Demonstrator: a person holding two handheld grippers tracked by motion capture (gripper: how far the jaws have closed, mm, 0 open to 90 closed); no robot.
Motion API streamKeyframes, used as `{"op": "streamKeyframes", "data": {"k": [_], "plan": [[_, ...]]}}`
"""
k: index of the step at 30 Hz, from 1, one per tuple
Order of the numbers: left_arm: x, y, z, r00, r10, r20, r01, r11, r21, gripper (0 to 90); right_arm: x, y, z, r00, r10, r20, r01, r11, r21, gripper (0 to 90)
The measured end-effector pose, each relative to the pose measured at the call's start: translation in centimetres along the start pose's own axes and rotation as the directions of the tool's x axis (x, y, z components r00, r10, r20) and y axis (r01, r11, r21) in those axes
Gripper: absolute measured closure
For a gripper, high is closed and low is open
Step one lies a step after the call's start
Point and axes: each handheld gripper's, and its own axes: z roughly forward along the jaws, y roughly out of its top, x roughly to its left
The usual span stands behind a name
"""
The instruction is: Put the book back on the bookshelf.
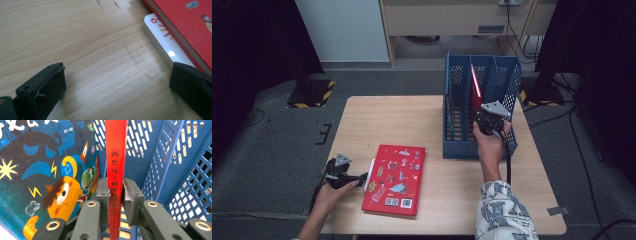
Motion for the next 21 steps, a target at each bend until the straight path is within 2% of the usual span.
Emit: {"op": "streamKeyframes", "data": {"k": [21], "plan": [[-0.01, 0.02, 0.02, 1.0000, 0.000, 0.000, 0.000, 1.0000, 0.000, 0.0, 0.51, 0.32, 0.29, 0.9996, 0.020, -0.019, -0.020, 1.000, -0.003, 74.1]]}}
